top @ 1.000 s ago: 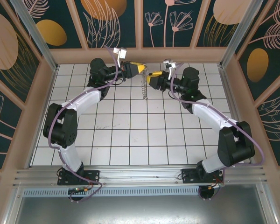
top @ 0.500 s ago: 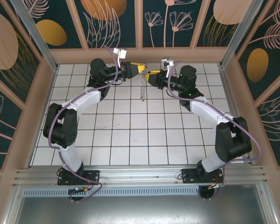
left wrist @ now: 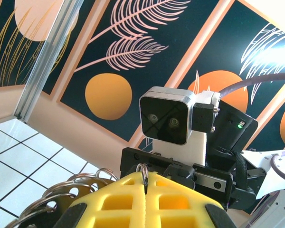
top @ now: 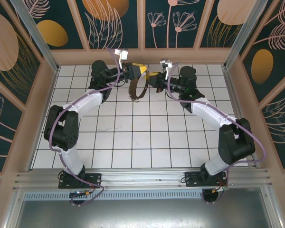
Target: Put the keys on the keyring
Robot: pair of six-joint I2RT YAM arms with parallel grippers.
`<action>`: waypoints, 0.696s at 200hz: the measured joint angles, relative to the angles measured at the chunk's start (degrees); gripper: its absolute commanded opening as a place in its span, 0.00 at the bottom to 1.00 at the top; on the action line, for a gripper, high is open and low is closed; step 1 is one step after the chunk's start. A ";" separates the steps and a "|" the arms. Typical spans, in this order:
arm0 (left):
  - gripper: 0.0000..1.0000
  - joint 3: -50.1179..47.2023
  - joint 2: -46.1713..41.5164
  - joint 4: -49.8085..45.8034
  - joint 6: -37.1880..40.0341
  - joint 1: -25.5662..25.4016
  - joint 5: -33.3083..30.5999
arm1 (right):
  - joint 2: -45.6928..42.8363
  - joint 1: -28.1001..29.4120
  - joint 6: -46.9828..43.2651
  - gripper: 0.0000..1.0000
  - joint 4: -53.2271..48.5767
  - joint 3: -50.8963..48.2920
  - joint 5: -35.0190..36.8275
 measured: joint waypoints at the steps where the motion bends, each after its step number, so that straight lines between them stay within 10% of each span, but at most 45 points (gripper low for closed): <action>1: 0.00 0.00 0.00 0.02 0.00 0.00 -0.02 | 0.00 0.04 -0.09 0.00 -0.09 0.02 0.00; 86: 0.00 -0.48 0.00 0.74 -0.22 0.66 -0.11 | 0.00 2.38 -7.32 0.00 -9.62 4.31 0.20; 109: 0.00 -0.70 0.00 0.74 -0.44 0.52 -0.11 | -0.35 2.43 -9.68 0.29 -12.28 4.48 -0.11; 139: 0.00 -0.70 0.00 1.16 -0.87 -0.17 -0.39 | -3.37 2.45 -10.27 0.33 -15.37 1.53 -1.62</action>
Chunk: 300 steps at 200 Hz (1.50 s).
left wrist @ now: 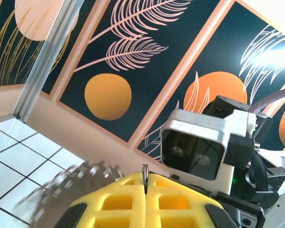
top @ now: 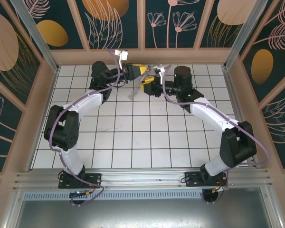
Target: Put the keys on the keyring
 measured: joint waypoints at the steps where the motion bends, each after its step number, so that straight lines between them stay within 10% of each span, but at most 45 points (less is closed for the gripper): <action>1: 0.00 0.00 0.00 0.00 0.00 0.00 0.00 | -0.13 -0.07 0.00 0.33 0.04 -0.13 -0.04; 77: 0.00 -0.96 0.00 4.31 -3.50 -0.37 -1.68 | -11.96 -9.16 15.10 0.43 15.80 -8.83 2.08; 191: 0.00 -5.57 0.02 22.53 -18.29 -0.37 -6.93 | -0.96 -9.03 40.02 0.38 42.40 -8.83 7.48; 300: 0.00 -5.57 0.02 23.12 -19.26 -0.37 -7.17 | 2.14 -2.99 41.53 0.33 45.88 -3.85 5.53</action>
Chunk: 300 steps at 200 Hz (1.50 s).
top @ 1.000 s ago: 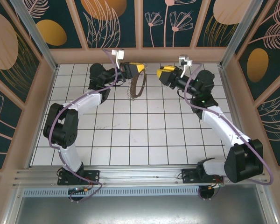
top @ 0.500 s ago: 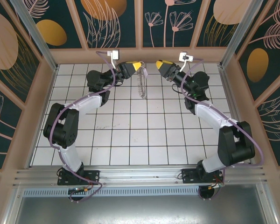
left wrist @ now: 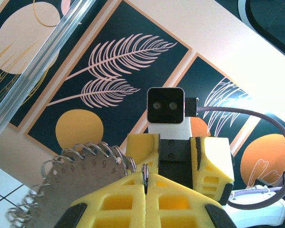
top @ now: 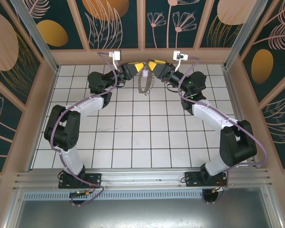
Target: Put the keys on the keyring
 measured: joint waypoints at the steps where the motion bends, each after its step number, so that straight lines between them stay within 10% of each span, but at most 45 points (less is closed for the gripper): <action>1: 0.00 0.00 0.00 0.00 0.02 0.00 0.00 | 0.09 0.02 -0.02 0.32 -0.02 0.00 -0.04; 59: 0.00 0.00 0.00 0.20 0.00 0.11 -0.02 | 1.99 1.42 -1.01 0.07 -1.33 0.00 -0.17; 105: 0.00 0.00 0.00 0.28 0.00 0.11 0.02 | 2.16 3.54 -1.55 0.07 -1.88 -0.04 -1.25; 300: 0.00 0.11 1.36 0.46 -0.63 0.04 0.04 | -4.26 -1.14 -3.17 0.41 -4.70 -2.99 0.33</action>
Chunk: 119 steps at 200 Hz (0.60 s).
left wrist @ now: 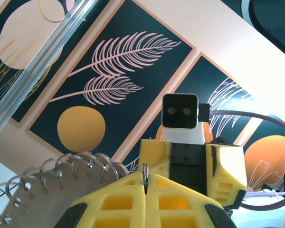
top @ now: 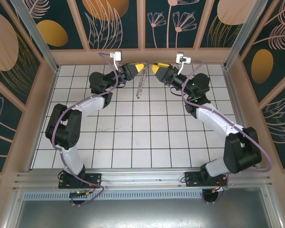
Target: Put the keys on the keyring
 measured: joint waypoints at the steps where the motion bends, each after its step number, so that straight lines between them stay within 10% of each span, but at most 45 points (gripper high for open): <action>1: 0.00 0.00 0.00 -0.02 0.02 0.00 -0.02 | 0.11 0.00 0.09 0.41 0.09 0.04 0.00; 119: 0.00 0.02 0.04 0.00 -0.22 -0.04 -0.02 | 9.29 0.00 11.15 0.35 10.67 2.69 -0.09</action>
